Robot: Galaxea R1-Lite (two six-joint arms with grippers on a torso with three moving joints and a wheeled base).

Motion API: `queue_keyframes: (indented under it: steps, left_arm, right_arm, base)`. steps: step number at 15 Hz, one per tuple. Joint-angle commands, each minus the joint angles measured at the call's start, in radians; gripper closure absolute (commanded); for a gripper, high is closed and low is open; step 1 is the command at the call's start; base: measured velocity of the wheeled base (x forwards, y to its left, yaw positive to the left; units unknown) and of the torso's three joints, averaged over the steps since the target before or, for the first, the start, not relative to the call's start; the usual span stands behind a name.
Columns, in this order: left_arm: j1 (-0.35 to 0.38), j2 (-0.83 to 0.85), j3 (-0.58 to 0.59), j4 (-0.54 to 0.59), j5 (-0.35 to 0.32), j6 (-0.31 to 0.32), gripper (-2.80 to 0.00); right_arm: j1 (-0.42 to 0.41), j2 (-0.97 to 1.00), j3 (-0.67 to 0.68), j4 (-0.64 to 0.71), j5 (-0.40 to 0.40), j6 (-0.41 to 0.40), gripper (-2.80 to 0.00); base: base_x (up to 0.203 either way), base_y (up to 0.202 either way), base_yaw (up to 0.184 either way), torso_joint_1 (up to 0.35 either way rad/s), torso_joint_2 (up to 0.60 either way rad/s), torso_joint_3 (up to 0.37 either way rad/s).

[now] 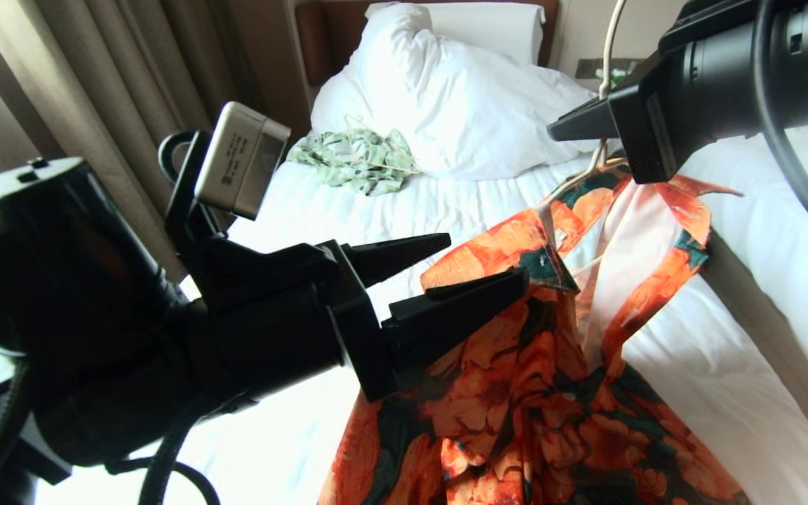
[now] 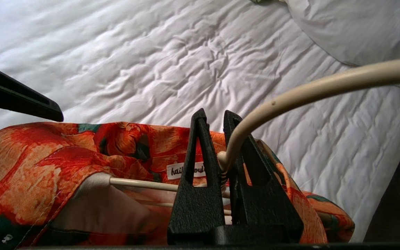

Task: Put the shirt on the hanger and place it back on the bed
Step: Take the clothes hanger out of the clothes

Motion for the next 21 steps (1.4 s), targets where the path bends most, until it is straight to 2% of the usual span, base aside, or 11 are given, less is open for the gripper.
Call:
queue_keyframes:
  steps: [1, 6, 7, 10, 15, 17, 18, 21]
  left_arm:
    - [0.015, -0.029, 0.007, -0.004, -0.001, -0.002, -2.8]
    - [0.055, -0.09, 0.04, -0.002, 0.001, -0.003, -2.8]
    - [0.077, -0.098, 0.063, -0.005, 0.003, -0.002, 0.0]
    - [0.168, -0.13, 0.113, -0.006, 0.002, -0.002, 0.0]
    - [0.282, -0.314, 0.199, 0.019, 0.023, -0.006, 0.0]
    - [0.311, -0.388, 0.222, 0.103, 0.048, -0.008, 0.0]
    - [0.348, -0.405, 0.233, 0.16, 0.052, -0.009, 0.0]
    - [0.424, -0.402, 0.255, 0.18, 0.057, -0.011, 0.0]
  right_arm:
    - [-0.013, -0.014, -0.001, 0.003, -0.003, -0.003, 0.0]
    - [-0.092, -0.026, -0.001, -0.03, 0.008, 0.003, 0.0]
    - [-0.12, -0.027, 0.0, -0.03, 0.009, 0.018, 0.0]
    - [-0.168, -0.033, 0.0, -0.034, 0.001, 0.072, 0.0]
    - [-0.19, -0.114, 0.004, -0.035, 0.002, 0.08, 0.0]
    - [-0.225, -0.121, -0.001, -0.056, 0.002, 0.077, 0.0]
    - [-0.24, -0.121, -0.001, -0.081, 0.003, 0.078, 0.0]
    - [-0.262, -0.125, 0.005, -0.136, 0.002, 0.083, 0.0]
  base:
    - [0.0, 0.0, 0.0, 0.0, 0.0, 0.0]
    - [0.0, 0.0, 0.0, 0.0, 0.0, 0.0]
    - [0.0, 0.0, 0.0, 0.0, 0.0, 0.0]
    - [0.0, 0.0, 0.0, 0.0, 0.0, 0.0]
    - [0.0, 0.0, 0.0, 0.0, 0.0, 0.0]
    - [0.0, 0.0, 0.0, 0.052, -0.23, -0.187]
    - [0.0, 0.0, 0.0, 0.075, -0.39, -0.303]
    - [0.0, 0.0, 0.0, 0.1, -0.45, -0.349]
